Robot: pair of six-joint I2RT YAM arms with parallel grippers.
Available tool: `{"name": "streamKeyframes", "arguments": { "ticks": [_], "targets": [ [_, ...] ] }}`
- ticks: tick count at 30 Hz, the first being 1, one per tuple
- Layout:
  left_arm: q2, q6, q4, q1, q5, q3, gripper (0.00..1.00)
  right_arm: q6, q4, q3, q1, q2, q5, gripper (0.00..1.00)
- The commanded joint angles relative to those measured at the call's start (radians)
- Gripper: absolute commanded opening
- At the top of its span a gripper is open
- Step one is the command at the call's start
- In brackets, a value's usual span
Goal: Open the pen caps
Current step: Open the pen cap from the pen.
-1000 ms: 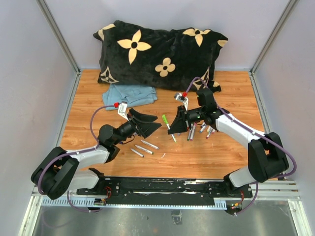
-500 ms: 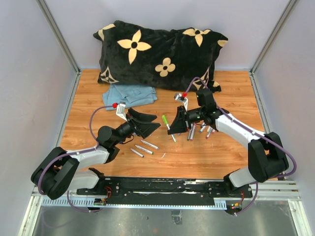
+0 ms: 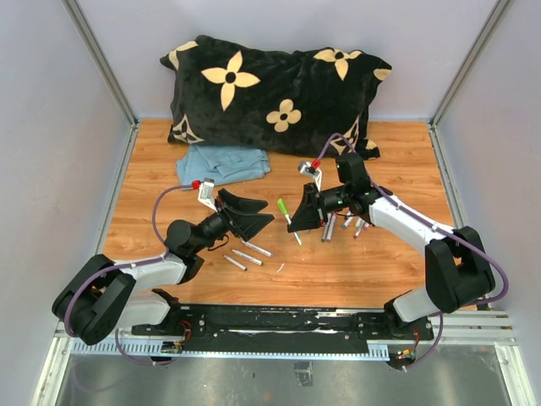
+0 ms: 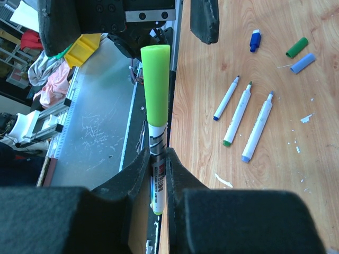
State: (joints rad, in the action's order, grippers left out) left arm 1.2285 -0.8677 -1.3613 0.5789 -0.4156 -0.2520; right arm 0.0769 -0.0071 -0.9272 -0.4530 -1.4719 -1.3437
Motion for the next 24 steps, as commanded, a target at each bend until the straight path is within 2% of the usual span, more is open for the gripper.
{"name": "streamKeyframes", "arguments": {
  "ticks": [1,11,19,24],
  "targets": [
    [-0.022,0.027,-0.045,-0.007,0.013,0.009,0.97,-0.021,-0.009,-0.036,-0.024,-0.007,-0.028,0.03],
    [-0.013,0.028,-0.054,-0.007,0.019,0.007,0.97,-0.026,-0.014,-0.039,-0.031,-0.014,-0.029,0.03],
    [0.053,-0.003,-0.106,-0.007,0.0,-0.039,0.96,-0.039,-0.031,-0.047,-0.044,-0.02,-0.028,0.03],
    [0.11,-0.038,-0.158,-0.005,-0.02,-0.057,0.89,-0.038,-0.032,-0.048,-0.043,-0.02,-0.032,0.03]
  ]
}}
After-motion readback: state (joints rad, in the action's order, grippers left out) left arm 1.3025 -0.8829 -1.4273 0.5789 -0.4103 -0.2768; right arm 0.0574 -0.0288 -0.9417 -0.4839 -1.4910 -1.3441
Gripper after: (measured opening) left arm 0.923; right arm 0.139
